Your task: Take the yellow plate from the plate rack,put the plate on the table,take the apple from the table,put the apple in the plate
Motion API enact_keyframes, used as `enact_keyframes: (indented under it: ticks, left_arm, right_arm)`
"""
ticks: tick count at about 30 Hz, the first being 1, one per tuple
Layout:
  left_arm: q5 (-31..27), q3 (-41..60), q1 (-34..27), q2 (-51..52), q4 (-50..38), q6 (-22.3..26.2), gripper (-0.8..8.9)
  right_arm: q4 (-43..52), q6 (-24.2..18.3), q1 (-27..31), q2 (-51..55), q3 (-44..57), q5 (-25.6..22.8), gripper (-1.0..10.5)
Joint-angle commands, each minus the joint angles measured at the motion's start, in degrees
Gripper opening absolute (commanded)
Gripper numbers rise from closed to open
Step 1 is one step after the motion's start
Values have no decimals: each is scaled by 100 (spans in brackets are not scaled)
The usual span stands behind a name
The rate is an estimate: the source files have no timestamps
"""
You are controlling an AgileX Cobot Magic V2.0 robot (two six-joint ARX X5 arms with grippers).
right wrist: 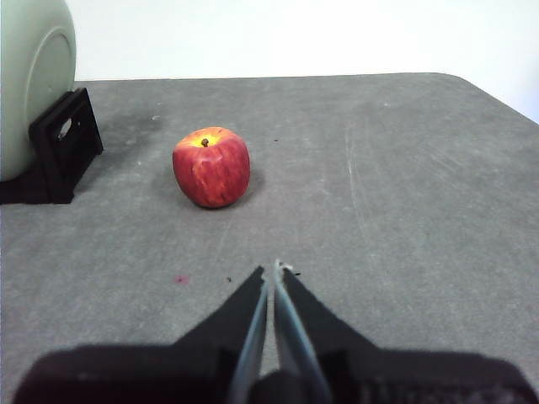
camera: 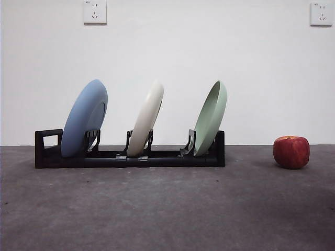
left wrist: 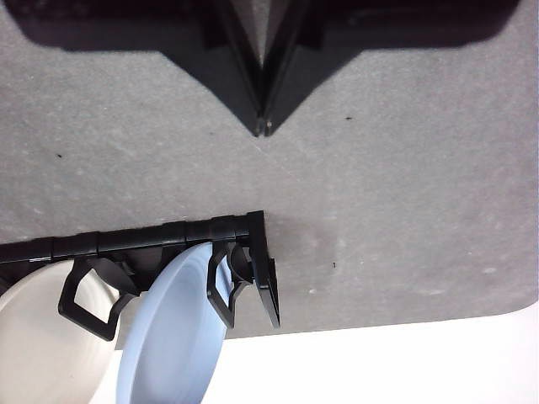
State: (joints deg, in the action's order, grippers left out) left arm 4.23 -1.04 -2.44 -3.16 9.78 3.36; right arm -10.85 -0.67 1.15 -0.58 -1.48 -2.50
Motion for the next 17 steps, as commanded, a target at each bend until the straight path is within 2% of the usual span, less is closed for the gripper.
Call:
enact_keyframes:
  ticks: [1,7,12,17]
  left_arm:
    - [31,57,13,0,-42,-37,-3]
    - [74,57,13,0,-42,-39,-3]
    - [72,57,13,-9,-155,-76,-4]
    - [122,-90,13,-24,-404,-492,-5]
  right_arm:
    - [42,63,0,0,66,15,20]
    - [26,83,0,0,66,72,20]
    - [37,555,0,0,66,105,5]
    - [48,968,0,0,-63,101,-11]
